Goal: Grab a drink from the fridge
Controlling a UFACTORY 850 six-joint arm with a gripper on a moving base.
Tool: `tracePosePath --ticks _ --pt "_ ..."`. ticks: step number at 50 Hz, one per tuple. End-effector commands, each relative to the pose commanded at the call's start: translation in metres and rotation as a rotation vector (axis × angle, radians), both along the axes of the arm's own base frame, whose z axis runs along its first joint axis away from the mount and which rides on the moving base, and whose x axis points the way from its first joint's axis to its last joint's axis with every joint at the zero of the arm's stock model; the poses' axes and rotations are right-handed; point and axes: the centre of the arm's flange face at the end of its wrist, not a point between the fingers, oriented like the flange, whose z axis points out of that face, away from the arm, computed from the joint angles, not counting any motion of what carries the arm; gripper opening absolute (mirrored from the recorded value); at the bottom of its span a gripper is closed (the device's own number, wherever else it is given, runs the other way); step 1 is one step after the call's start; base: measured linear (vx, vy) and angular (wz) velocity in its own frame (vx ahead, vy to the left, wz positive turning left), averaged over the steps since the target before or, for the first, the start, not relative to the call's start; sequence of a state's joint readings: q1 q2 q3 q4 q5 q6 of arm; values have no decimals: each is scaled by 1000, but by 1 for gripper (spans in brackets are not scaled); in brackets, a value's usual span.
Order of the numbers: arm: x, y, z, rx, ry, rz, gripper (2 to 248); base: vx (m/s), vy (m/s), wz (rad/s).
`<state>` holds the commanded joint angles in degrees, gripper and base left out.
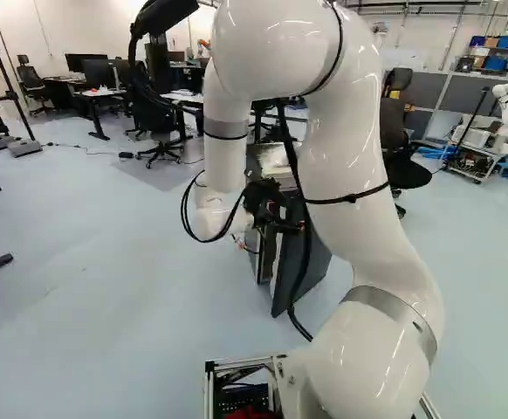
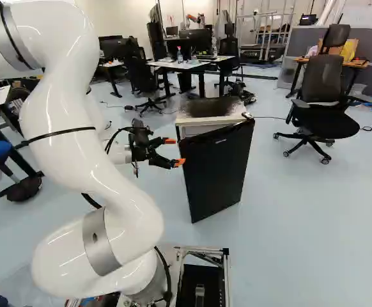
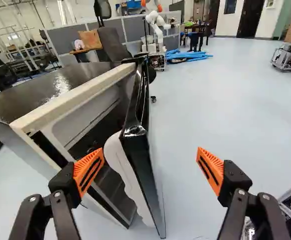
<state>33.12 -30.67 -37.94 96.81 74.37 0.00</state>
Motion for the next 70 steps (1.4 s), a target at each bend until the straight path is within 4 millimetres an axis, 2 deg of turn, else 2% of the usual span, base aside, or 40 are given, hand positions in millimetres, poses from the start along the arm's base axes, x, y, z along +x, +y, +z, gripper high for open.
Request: tracePosePath --ticks 28,70 --pt "23 -8 4 -3 -38 -93 247 0 0 0" --pt "33 -45 3 5 -39 -242 247 0 0 0"
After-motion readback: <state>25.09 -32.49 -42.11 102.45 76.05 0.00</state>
